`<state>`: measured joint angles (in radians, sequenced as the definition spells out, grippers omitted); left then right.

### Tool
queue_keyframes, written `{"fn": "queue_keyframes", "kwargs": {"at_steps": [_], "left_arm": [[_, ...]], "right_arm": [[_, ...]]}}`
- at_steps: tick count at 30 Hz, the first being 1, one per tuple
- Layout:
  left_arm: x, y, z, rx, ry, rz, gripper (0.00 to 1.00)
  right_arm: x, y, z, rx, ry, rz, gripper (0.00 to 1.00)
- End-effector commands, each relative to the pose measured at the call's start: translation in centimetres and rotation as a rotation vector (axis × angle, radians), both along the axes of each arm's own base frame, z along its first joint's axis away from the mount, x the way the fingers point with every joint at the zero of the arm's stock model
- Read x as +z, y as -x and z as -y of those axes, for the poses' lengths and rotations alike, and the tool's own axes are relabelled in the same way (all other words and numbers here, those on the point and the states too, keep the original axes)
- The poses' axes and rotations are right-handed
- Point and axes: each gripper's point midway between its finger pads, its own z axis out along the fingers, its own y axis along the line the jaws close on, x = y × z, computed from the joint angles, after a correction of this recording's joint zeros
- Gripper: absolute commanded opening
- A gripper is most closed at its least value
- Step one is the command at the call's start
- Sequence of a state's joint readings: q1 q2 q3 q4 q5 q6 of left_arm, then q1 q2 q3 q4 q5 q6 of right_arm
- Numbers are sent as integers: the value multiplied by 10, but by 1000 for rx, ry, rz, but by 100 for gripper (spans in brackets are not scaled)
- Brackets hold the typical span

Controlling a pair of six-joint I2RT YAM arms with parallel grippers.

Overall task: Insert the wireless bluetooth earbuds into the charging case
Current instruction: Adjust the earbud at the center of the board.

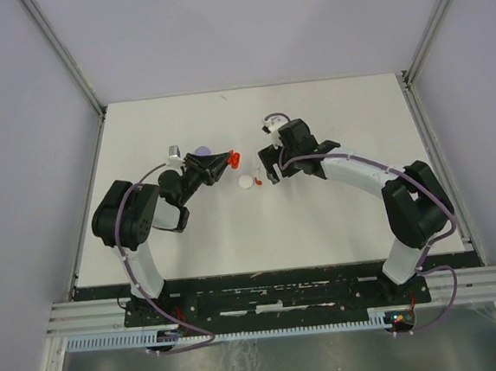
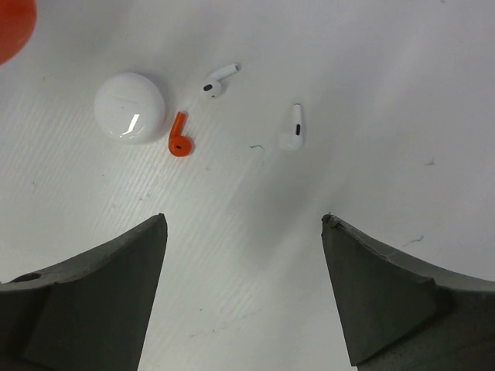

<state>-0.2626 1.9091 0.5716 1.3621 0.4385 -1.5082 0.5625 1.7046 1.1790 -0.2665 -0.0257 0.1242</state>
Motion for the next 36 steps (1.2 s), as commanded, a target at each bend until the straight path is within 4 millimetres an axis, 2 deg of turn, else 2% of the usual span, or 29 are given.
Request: {"fn": "queue_keyframes", "kwargs": {"at_steps": [1, 7, 16, 23, 29, 36], "left_arm": [[56, 9, -13, 53, 93, 162, 3], [55, 11, -30, 78, 114, 161, 3], [51, 11, -45, 94, 137, 155, 3], [48, 10, -50, 98, 139, 152, 3], [47, 9, -53, 104, 137, 149, 3], [46, 10, -53, 102, 137, 149, 3]], "right_arm": [[1, -10, -33, 25, 32, 65, 89], [-24, -10, -51, 9, 134, 94, 89], [-40, -18, -58, -27, 208, 135, 89], [-50, -29, -63, -27, 233, 140, 89], [-49, -38, -62, -41, 276, 154, 90], [-51, -42, -44, -84, 323, 142, 91]]}}
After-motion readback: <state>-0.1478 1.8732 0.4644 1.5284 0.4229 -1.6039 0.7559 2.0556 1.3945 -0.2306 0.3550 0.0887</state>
